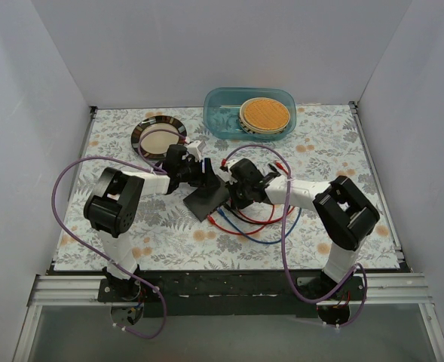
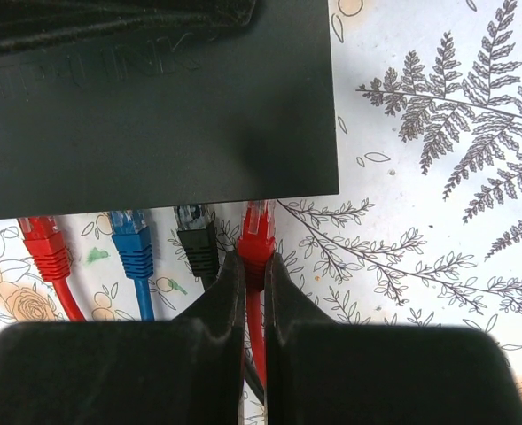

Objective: Insert the plug into the switch port

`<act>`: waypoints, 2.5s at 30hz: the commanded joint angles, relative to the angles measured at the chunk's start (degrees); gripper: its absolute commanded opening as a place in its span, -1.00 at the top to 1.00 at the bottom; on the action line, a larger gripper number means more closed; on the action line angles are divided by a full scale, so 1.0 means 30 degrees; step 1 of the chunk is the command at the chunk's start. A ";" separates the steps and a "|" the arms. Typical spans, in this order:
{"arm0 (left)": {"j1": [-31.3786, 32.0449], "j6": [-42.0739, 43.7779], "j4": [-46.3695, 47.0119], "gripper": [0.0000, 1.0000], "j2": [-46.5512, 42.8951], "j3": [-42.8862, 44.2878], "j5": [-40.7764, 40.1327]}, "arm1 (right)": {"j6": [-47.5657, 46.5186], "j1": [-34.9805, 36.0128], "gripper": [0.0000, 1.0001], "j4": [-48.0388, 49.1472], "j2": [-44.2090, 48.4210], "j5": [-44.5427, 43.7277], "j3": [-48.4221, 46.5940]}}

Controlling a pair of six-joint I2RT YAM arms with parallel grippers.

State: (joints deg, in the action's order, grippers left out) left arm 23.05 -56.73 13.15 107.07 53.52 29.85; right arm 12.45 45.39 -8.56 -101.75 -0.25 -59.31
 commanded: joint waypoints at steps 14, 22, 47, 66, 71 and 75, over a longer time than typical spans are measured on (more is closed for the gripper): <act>0.2366 -0.1305 -0.2859 0.02 0.0258 -0.1754 0.5403 | -0.0956 -0.0011 0.97 0.6046 -0.1677 -0.1147 -0.2759; 0.2688 -0.1510 -0.2830 0.05 0.0258 -0.1960 0.5432 | -0.1044 -0.0099 0.97 0.7537 -0.1414 -0.1615 -0.2906; 0.3889 -0.1334 -0.2917 0.03 0.0024 -0.0964 0.5549 | -0.4090 -0.0334 0.97 0.9445 -0.1502 0.1081 -0.3140; 0.4711 -0.2126 -0.4117 -0.28 -0.0474 -0.0820 0.0516 | -0.3036 -0.0656 0.97 0.8009 -0.1386 0.0202 -0.3318; 0.3076 -0.2476 -0.4763 -0.82 -0.0825 -0.0466 -0.2328 | -0.2423 -0.0656 0.97 0.6869 -0.0421 -0.0560 -0.2032; 0.1227 -0.2798 -0.5171 -0.96 -0.1031 0.0089 -0.4111 | -0.1953 -0.0656 0.60 0.6545 0.0460 -0.0999 -0.0682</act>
State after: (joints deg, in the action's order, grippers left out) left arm 28.29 -60.69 10.39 104.44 54.28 13.34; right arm 4.60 42.94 -5.96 -104.62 -0.03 -62.46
